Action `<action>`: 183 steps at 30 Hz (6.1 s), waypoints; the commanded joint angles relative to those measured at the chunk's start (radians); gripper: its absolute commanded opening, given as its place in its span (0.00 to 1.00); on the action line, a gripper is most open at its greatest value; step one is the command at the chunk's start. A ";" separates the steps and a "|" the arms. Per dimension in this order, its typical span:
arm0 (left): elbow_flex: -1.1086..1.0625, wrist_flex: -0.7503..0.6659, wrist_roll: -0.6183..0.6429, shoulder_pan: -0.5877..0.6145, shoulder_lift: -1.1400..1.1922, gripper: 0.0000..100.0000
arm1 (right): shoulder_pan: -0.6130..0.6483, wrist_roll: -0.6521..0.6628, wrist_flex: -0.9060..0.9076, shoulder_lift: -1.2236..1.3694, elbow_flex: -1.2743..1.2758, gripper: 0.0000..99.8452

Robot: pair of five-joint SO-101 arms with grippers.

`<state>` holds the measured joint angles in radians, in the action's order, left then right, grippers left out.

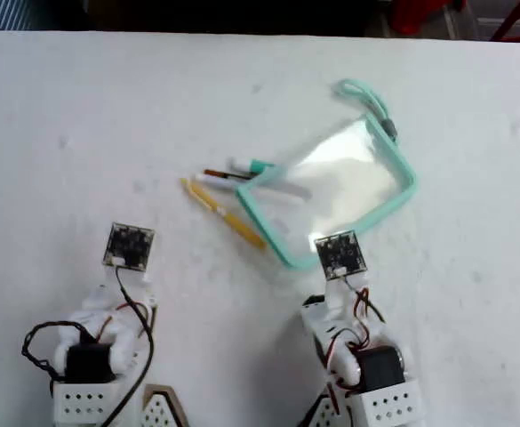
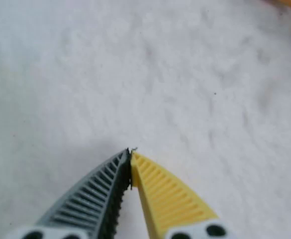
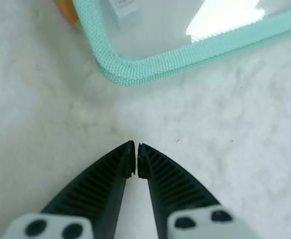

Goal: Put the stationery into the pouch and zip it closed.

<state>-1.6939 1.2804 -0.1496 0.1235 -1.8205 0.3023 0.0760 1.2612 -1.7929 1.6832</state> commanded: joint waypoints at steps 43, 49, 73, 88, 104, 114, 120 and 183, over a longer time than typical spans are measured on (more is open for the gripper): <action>0.002 0.008 0.009 -0.012 -0.005 0.03 | -0.007 0.008 0.004 -0.007 0.008 0.02; 0.058 0.011 0.006 -0.004 -0.005 0.03 | -0.007 0.008 0.004 -0.007 0.008 0.02; 0.399 -0.160 -0.055 -0.008 -0.005 0.03 | -0.005 0.008 0.001 -0.007 0.008 0.02; 0.445 -0.261 0.052 -0.041 -0.005 0.05 | -0.015 0.009 -0.211 -0.007 0.008 0.02; 0.496 -0.276 -0.060 -0.061 -0.005 0.05 | -0.035 0.371 -0.374 -0.007 0.008 0.02; 0.574 -0.273 -0.103 -0.079 0.058 0.07 | -0.050 0.376 -0.355 -0.008 0.008 0.02; 0.799 -0.143 -0.235 -0.213 0.387 0.08 | -0.076 0.377 -0.348 -0.008 0.008 0.02; 0.918 -0.298 0.011 -0.183 1.340 0.08 | -0.236 0.316 -0.139 0.498 -0.921 0.02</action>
<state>-0.8301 0.9720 -0.1956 -0.0852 -0.4841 0.0629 0.4457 1.1216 -1.5198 0.9436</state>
